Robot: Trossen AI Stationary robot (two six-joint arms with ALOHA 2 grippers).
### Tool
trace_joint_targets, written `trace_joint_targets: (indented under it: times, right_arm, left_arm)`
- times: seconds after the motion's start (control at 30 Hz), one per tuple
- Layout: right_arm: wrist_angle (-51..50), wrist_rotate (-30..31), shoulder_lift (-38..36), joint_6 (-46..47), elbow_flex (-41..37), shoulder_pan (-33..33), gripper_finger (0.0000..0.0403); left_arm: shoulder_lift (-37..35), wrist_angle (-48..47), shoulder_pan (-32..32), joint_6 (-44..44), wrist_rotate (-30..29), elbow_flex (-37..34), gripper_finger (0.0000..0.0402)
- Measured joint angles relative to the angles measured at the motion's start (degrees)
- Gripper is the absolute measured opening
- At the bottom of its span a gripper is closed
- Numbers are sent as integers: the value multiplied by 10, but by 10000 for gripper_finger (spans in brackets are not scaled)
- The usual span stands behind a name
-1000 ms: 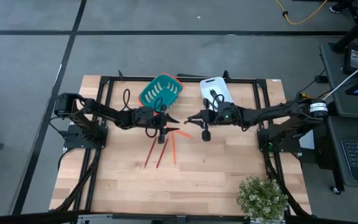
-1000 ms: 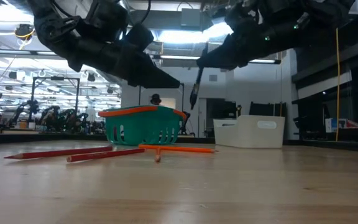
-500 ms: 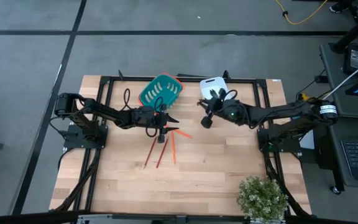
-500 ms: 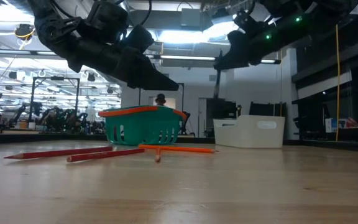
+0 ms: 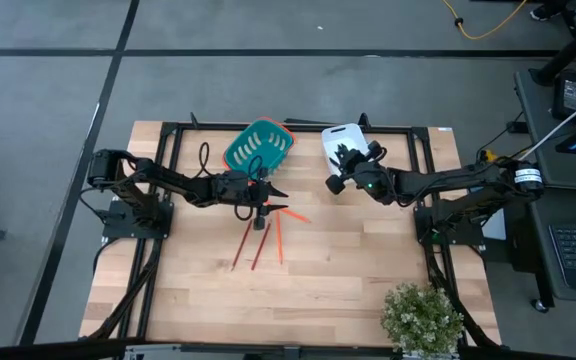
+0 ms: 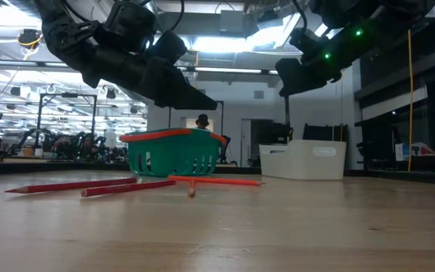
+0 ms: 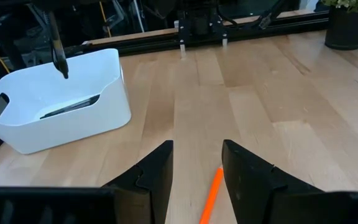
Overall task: Sort pens & pencils
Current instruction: Put the black pen into the white bin
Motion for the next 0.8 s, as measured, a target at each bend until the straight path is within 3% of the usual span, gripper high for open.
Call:
trace_joint_targets:
  times: [0.23, 0.4, 0.8]
  right_arm:
    - [-1, 7, 0, 10, 0, -3, 42]
    - [-15, -51, 0, 29, 1, -33, 42]
    - [-154, -189, 0, 44, 58, -146, 42]
  left_arm:
    - [0, -8, 0, 0, 0, 0, 131]
    - [0, -16, 0, 0, 0, 0, 131]
    - [0, -17, 0, -1, 0, 0, 131]
